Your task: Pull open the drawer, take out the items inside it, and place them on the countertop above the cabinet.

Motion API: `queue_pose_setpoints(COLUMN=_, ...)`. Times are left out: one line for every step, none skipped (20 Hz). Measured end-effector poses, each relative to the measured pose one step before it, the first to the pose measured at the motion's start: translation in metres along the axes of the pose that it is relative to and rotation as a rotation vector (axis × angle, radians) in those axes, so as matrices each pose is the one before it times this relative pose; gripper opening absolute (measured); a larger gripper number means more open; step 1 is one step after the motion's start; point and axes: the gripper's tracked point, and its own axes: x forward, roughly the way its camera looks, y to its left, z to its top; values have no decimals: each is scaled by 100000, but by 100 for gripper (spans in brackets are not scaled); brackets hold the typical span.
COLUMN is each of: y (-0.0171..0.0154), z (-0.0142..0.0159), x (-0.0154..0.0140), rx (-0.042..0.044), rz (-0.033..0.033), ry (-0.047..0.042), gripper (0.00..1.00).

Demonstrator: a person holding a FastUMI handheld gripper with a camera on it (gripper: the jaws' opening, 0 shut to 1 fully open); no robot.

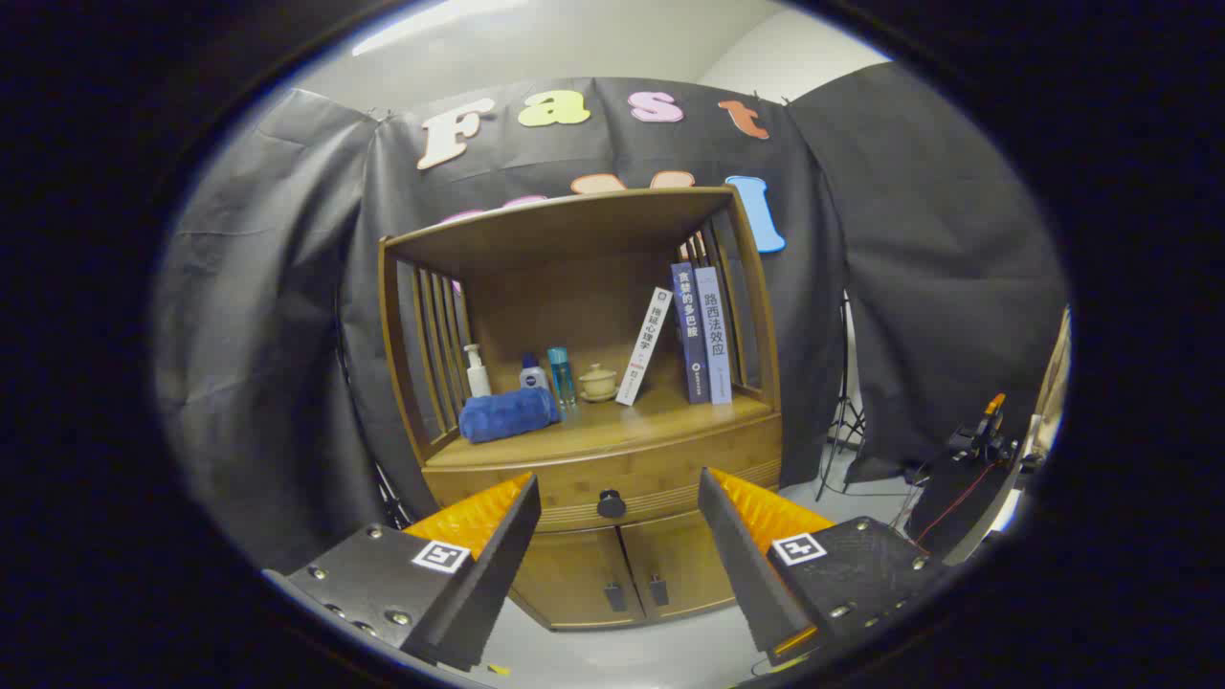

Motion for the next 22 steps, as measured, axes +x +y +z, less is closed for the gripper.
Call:
queue_pose_setpoints(y=-103, z=-93, x=12, rx=-498, rz=291, ry=850, gripper=99)
queue_pose_setpoints(y=-191, z=-178, x=53, rx=-115, rz=-27, ry=840, gripper=99)
queue_pose_setpoints(y=-154, z=20, x=-125, rx=118, rz=37, ry=14, gripper=99)
queue_pose_setpoints(y=-216, z=335, x=-184, rx=426, rz=-101, ry=-815, gripper=99)
queue_pose_setpoints(y=-130, z=386, x=-136, rx=604, rz=-182, ry=-894, gripper=99)
queue_pose_setpoints(y=-147, z=249, x=45, rx=468, rz=-71, ry=-886, gripper=99)
queue_pose_setpoints(y=-164, z=277, x=-95, rx=312, rz=-501, ry=-603, gripper=99)
queue_pose_setpoints(y=-263, z=217, x=-41, rx=19, rz=-455, ry=-463, gripper=99)
queue_pose_setpoints(y=-61, z=54, x=31, rx=39, rz=-157, ry=43, gripper=99)
queue_pose_setpoints(y=-51, z=98, x=-10, rx=41, rz=-29, ry=-87, gripper=99)
queue_pose_setpoints(y=21, z=40, x=-19, rx=192, rz=68, ry=27, gripper=99)
queue_pose_setpoints(y=-56, z=63, x=48, rx=137, rz=124, ry=-135, gripper=99)
queue_pose_setpoints(y=29, z=-21, x=-115, rx=-69, rz=65, ry=-106, gripper=99)
queue_pose_setpoints(y=-12, z=-26, x=106, rx=-318, rz=71, ry=90, gripper=99)
queue_pose_setpoints(y=55, z=-12, x=109, rx=-310, rz=203, ry=222, gripper=99)
queue_pose_setpoints(y=97, z=-103, x=143, rx=-425, rz=470, ry=-31, gripper=99)
queue_pose_setpoints(y=86, z=-95, x=108, rx=-420, rz=186, ry=97, gripper=99)
queue_pose_setpoints(y=-13, z=-74, x=159, rx=32, rz=269, ry=-172, gripper=99)
queue_pose_setpoints(y=212, z=-88, x=227, rx=475, rz=795, ry=-140, gripper=99)
queue_pose_setpoints(y=198, z=-281, x=381, rx=183, rz=841, ry=144, gripper=99)
queue_pose_setpoints(y=70, z=-219, x=424, rx=-472, rz=219, ry=84, gripper=99)
queue_pose_setpoints(y=-53, z=-239, x=555, rx=-776, rz=-11, ry=111, gripper=99)
